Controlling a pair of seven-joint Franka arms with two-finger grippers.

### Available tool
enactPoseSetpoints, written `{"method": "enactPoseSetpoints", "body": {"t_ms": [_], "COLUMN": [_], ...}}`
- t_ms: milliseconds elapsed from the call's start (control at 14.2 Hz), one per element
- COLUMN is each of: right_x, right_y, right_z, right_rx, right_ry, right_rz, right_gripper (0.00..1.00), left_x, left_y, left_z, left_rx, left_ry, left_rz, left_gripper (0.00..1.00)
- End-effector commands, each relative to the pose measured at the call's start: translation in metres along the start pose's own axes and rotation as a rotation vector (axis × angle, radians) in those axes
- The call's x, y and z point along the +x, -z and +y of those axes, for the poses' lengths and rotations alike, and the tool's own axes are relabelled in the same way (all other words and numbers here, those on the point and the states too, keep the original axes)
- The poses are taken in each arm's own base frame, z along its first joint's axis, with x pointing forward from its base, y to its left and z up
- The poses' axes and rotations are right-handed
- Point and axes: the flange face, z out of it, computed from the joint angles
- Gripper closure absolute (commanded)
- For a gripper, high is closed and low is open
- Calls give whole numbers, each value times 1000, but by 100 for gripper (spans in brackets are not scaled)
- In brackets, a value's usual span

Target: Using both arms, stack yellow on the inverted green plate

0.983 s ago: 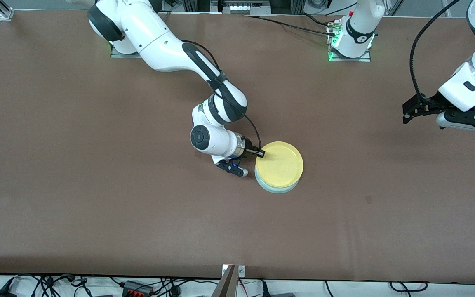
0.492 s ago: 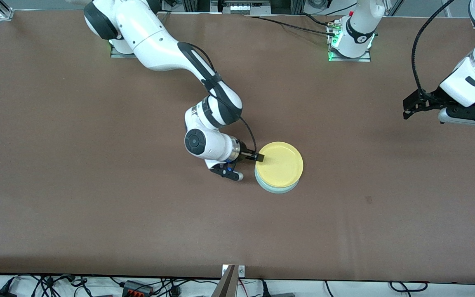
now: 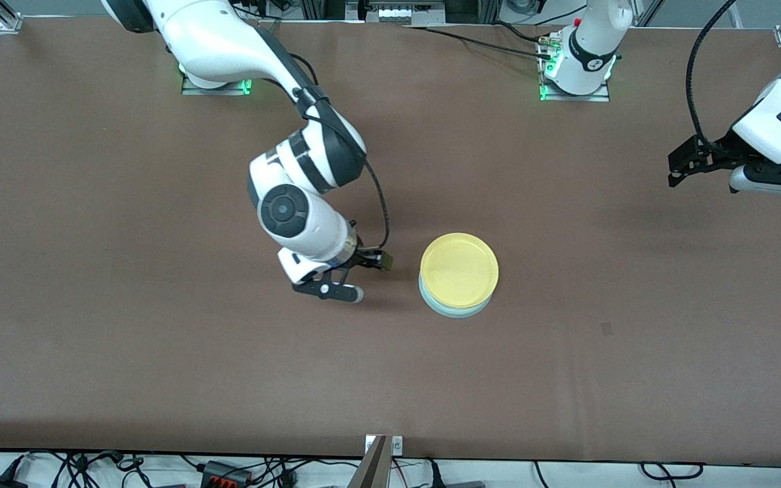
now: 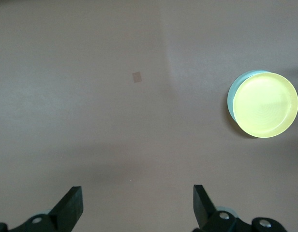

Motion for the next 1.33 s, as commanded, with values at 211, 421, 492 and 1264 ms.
{"method": "enactPoseSetpoints", "body": {"t_ms": [211,421,492,1264], "right_x": [37,59,65,82], "right_y": [86,114,130,255], "right_z": [68,116,132,279], "right_rx": [-31,-70,-87,-199], "right_ry": [63,8,5,173], "right_rz": [2,-9,4,141], "right_gripper": [0,0,0,0], "left_x": [-1,-1,-1,-1], "left_y": [7,8,7,8], "left_z": [1,3,3,5], "left_rx": [-29,-29,-30,-30], "left_ry": [5,2,2,-1], "left_rz": [-1,0,-1,0], "left_gripper": [0,0,0,0]}}
